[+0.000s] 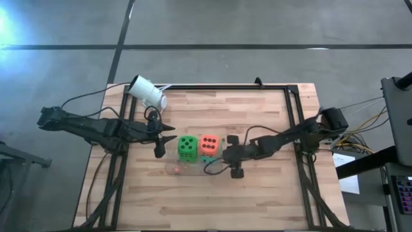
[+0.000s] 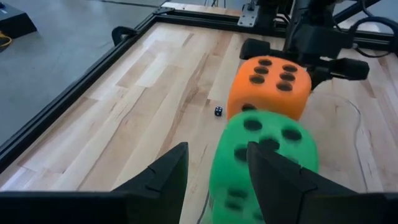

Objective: Pick & Place Dice
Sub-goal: Adjust the transparent bin, then put the small black die into the transparent bin

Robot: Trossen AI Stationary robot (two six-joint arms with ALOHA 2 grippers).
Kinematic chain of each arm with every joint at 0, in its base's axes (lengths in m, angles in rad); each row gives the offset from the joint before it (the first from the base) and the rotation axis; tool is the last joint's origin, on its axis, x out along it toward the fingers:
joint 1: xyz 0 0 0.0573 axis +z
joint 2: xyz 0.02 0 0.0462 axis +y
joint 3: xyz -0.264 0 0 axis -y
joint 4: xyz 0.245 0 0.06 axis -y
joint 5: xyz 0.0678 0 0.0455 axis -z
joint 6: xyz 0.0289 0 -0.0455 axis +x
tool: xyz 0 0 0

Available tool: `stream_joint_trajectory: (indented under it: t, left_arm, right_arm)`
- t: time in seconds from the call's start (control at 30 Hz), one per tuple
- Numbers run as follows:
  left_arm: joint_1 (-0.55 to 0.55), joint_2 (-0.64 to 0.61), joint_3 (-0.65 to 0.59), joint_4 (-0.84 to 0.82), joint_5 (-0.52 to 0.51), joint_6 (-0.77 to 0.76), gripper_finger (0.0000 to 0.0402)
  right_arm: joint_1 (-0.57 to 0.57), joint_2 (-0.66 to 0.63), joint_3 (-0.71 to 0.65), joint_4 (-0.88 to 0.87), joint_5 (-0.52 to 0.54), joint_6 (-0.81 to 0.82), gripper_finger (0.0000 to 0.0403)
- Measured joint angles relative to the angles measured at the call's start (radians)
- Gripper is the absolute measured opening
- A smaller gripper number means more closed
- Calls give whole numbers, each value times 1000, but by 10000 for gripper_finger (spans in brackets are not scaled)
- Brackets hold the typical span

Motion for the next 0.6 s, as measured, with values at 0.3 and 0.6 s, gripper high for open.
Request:
stream_joint_trajectory:
  t: [0.3, 0.6]
  left_arm:
    - [0, 0, 0, 0, 0, 0, 171]
    - [0, 0, 0, -2, 0, -2, 171]
  right_arm:
    - [-19, 112, 104, 64, -1, -88, 125]
    - [-42, 94, 139, -70, 1, -102, 125]
